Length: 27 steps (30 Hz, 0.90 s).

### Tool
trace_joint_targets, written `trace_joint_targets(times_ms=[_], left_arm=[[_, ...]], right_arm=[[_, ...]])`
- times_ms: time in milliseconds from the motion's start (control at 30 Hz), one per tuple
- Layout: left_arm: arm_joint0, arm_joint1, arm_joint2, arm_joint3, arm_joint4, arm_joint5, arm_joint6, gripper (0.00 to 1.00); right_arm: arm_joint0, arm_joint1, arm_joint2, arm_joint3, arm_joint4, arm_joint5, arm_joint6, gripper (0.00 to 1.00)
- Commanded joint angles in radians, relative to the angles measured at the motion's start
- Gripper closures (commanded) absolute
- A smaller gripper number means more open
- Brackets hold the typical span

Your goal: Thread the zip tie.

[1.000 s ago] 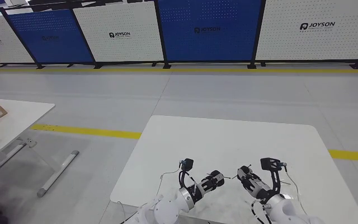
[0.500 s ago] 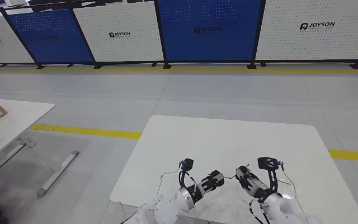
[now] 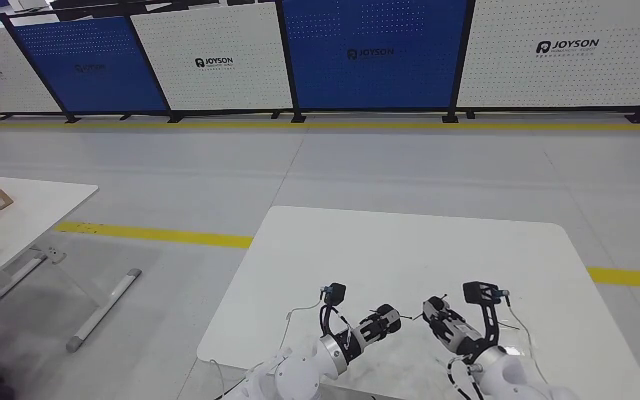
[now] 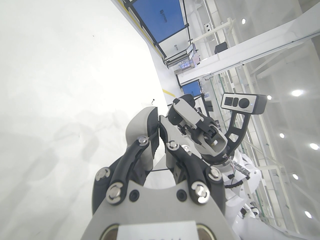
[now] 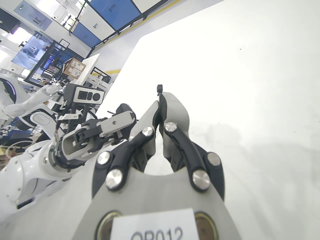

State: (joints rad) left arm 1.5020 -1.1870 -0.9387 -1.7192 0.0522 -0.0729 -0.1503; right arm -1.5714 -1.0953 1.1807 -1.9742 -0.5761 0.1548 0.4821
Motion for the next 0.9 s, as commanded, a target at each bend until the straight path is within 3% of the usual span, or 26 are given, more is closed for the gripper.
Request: trace_joint_targets(times_ms=[0,500,700,867], left_arm=[[0.000,0.000,0.000,0.000,0.000,0.000,0.000,1.00],[0.000,0.000,0.000,0.001,-0.001,0.001,0.002,1.00],[-0.007,-0.006,-0.003,0.012,-0.037,0.035,0.030,1.00],[-0.009,-0.006,-0.003,0.012,-0.042,0.039,0.030,1.00]], right_arm=[[0.005,-0.001,-0.005,0.002,-0.006,0.003,0.006,1.00],[-0.005,-0.004,0.010,-0.003,-0.002,0.004,-0.008,1.00],[-0.005,-0.004,0.010,-0.003,-0.002,0.004,-0.008,1.00],[-0.005,-0.004,0.010,-0.003,-0.002,0.004,-0.008,1.00]])
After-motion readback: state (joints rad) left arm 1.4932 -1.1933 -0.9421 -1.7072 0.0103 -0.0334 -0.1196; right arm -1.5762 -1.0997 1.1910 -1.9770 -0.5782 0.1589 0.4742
